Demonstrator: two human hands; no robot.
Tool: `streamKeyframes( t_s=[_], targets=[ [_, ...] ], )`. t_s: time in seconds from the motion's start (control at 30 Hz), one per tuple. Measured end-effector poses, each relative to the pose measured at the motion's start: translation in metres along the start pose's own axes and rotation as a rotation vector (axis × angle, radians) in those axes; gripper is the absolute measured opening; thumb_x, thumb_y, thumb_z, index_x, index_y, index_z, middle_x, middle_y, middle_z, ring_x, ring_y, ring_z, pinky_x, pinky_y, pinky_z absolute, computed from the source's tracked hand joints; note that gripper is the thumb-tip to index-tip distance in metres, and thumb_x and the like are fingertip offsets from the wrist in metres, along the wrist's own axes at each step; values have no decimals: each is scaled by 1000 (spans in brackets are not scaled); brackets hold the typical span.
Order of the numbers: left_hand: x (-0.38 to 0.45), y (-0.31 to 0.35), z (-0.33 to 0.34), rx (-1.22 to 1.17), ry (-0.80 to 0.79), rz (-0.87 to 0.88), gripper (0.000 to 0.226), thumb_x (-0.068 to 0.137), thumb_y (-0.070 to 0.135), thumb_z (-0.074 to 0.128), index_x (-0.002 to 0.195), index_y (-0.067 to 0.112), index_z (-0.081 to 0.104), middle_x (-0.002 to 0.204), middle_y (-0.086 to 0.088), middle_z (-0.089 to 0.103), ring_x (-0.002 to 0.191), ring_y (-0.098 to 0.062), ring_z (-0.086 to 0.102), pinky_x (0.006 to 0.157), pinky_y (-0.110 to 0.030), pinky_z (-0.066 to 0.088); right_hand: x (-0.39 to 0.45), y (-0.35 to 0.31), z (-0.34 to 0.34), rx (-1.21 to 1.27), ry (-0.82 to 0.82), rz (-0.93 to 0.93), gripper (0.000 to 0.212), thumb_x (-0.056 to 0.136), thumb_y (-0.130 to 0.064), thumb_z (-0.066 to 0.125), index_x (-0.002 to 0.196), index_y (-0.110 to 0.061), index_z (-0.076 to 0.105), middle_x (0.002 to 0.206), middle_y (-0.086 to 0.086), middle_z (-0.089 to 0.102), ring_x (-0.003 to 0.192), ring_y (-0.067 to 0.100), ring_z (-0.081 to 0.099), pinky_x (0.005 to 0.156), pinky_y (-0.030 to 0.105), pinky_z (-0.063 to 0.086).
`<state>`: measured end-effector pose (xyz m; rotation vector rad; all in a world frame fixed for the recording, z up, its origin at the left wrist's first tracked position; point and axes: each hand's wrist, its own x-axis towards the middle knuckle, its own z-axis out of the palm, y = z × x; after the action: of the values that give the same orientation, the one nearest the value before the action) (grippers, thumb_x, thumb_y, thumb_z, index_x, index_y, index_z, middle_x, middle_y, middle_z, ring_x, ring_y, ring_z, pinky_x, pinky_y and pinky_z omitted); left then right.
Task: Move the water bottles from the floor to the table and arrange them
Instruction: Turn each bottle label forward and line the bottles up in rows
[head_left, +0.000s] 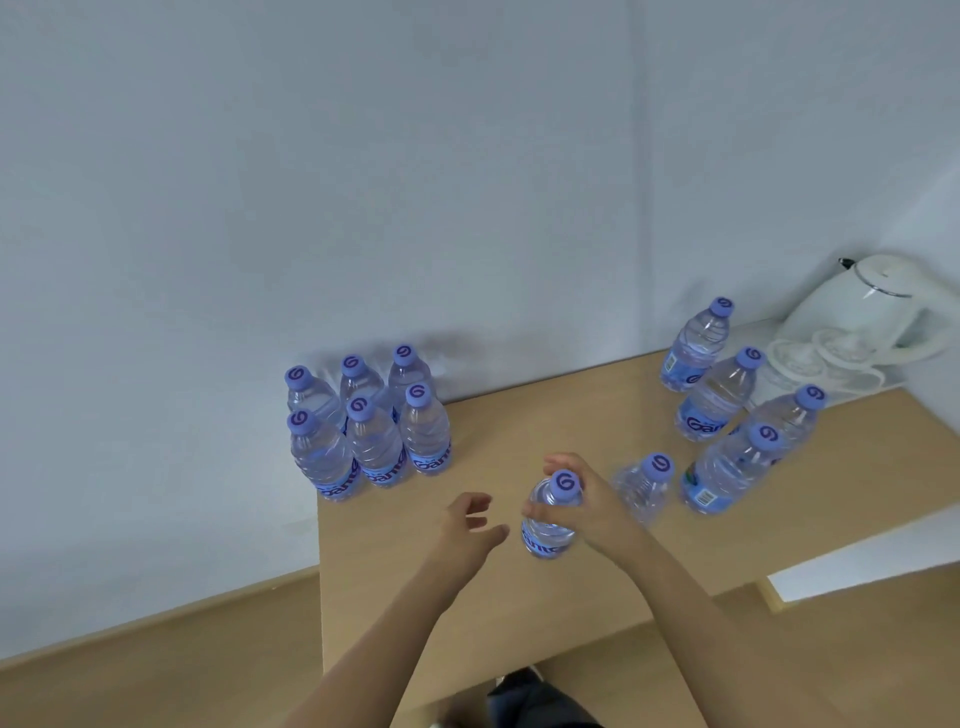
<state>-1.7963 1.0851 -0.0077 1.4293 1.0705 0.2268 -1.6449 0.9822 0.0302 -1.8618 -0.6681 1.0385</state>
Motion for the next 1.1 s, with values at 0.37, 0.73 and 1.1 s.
streamKeyframes(
  t_s=[0.37,0.73,1.1],
  targets=[
    [-18,-5,-19,81,-161,-86,80,69,8,83,137,21,43,132,7,45,117,-13,50,71,-18,49,9,-12,20,22,75,-105,37,73,-18,82,90,-1,53,81,4,59,75,13,57,74,25,47],
    [-47,51,-37,-162,-207,91,54,64,2,86,109,15,58,88,-3,68,75,-9,65,68,-23,54,22,-127,27,310,-71,-138,18,82,-17,73,68,-14,62,65,6,68,61,17,65,60,23,50],
    [-46,67,-39,-282,110,148,43,62,6,88,97,12,65,81,-5,72,71,-15,68,63,-26,56,30,-143,67,399,-46,-186,35,78,-23,79,108,-18,60,92,5,74,81,22,73,74,34,59]
  ],
)
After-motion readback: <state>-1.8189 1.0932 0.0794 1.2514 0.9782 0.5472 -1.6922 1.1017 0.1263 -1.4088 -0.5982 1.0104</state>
